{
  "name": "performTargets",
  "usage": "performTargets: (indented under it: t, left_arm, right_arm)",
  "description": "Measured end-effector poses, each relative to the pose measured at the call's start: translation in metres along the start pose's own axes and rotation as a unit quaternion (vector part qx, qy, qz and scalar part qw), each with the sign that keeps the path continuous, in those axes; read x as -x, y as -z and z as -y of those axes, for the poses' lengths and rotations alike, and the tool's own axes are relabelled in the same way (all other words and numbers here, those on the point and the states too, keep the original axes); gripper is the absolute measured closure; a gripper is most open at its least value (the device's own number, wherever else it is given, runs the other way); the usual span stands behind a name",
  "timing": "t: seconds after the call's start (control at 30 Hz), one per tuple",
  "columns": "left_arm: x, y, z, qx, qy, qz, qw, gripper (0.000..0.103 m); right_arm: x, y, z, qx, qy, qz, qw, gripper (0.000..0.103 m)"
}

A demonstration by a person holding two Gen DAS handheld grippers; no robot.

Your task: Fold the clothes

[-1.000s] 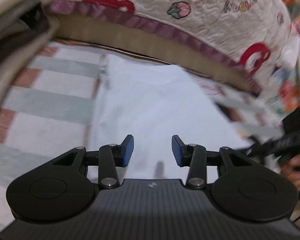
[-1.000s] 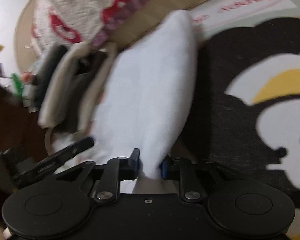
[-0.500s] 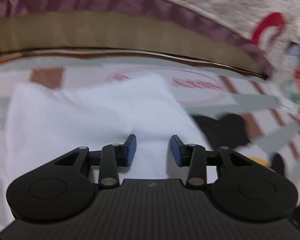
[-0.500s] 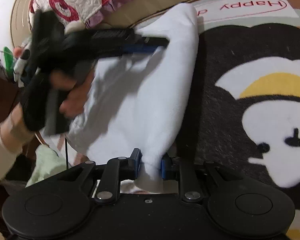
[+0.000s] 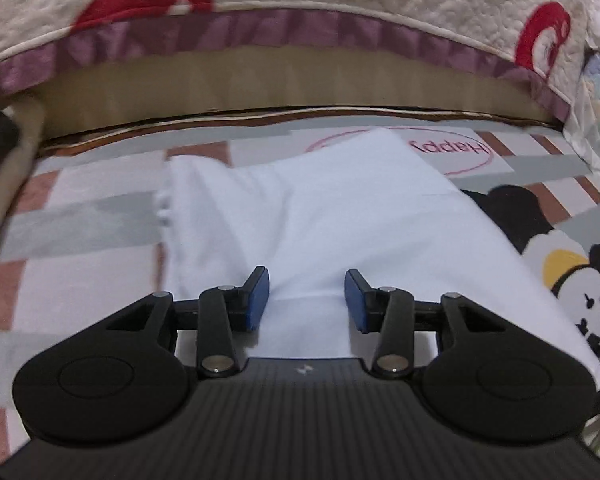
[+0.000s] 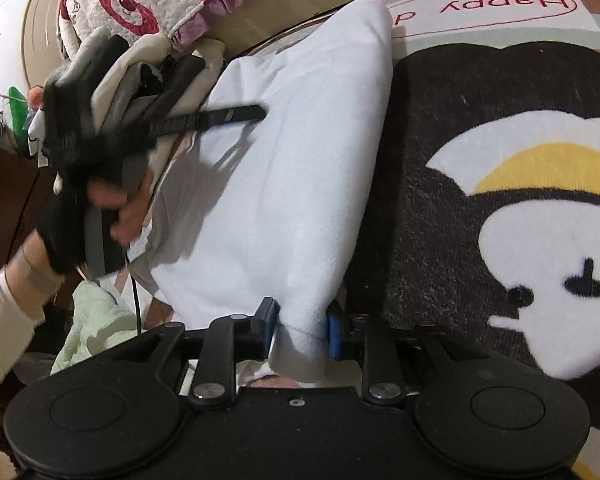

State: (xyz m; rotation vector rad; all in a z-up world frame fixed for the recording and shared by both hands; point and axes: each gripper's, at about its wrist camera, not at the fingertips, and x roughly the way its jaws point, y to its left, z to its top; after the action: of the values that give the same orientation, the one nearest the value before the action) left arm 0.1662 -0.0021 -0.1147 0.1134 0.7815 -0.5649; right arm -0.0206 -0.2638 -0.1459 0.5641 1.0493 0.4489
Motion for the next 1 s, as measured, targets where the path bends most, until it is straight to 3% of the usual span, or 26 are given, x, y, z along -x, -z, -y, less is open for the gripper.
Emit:
performTargets:
  t: [0.07, 0.13, 0.23, 0.3, 0.4, 0.5, 0.67, 0.7, 0.77, 0.87, 0.9, 0.93, 1.0]
  left_arm:
    - [0.005, 0.0, -0.008, 0.029, 0.0, 0.005, 0.9996, 0.065]
    - [0.011, -0.003, -0.008, 0.032, -0.036, 0.017, 0.9987, 0.066]
    - [0.023, -0.002, -0.009, 0.046, -0.09, 0.045, 0.9938, 0.057]
    - [0.03, 0.003, -0.019, 0.078, -0.07, 0.043, 0.9936, 0.051]
    - [0.031, 0.016, -0.033, 0.117, -0.05, -0.003, 0.9919, 0.049]
    - [0.03, 0.033, -0.045, 0.151, -0.026, -0.035, 0.9876, 0.042]
    - [0.024, 0.052, -0.078, 0.255, 0.06, -0.044, 0.9641, 0.039]
    - [0.022, 0.052, -0.081, 0.259, 0.069, -0.042, 0.9626, 0.039]
    - [0.018, 0.051, -0.082, 0.252, 0.075, -0.04, 0.9641, 0.036]
    - [0.012, 0.045, -0.068, 0.21, 0.079, -0.041, 0.9736, 0.037]
    - [0.011, 0.043, -0.06, 0.184, 0.083, -0.048, 0.9782, 0.041]
    - [0.011, 0.041, -0.051, 0.16, 0.074, -0.05, 0.9831, 0.054]
    - [0.013, 0.04, -0.044, 0.148, 0.074, -0.047, 0.9851, 0.069]
  right_arm:
    - [0.0, -0.001, 0.002, -0.004, -0.002, 0.001, 1.0, 0.07]
    - [-0.002, -0.001, 0.002, -0.008, -0.004, 0.002, 1.0, 0.07]
    - [-0.001, 0.0, 0.003, -0.009, -0.005, 0.003, 1.0, 0.07]
    - [-0.001, 0.0, 0.002, -0.009, -0.004, 0.004, 1.0, 0.071]
    - [-0.001, -0.001, 0.0, -0.008, -0.002, 0.006, 1.0, 0.069]
    - [0.006, -0.007, 0.003, 0.002, 0.006, 0.018, 1.0, 0.059]
    - [0.018, -0.028, 0.032, -0.063, -0.037, 0.072, 0.995, 0.055]
    - [0.016, -0.031, 0.035, -0.07, -0.041, 0.078, 0.994, 0.055]
    - [0.012, -0.034, 0.041, -0.081, -0.046, 0.088, 0.992, 0.055]
    - [0.005, -0.034, 0.041, -0.081, -0.055, 0.097, 0.99, 0.054]
    - [0.003, -0.035, 0.04, -0.081, -0.059, 0.098, 0.99, 0.053]
    - [0.001, -0.036, 0.039, -0.082, -0.063, 0.099, 0.99, 0.052]
    - [-0.009, -0.041, 0.037, -0.083, -0.063, 0.104, 0.989, 0.049]
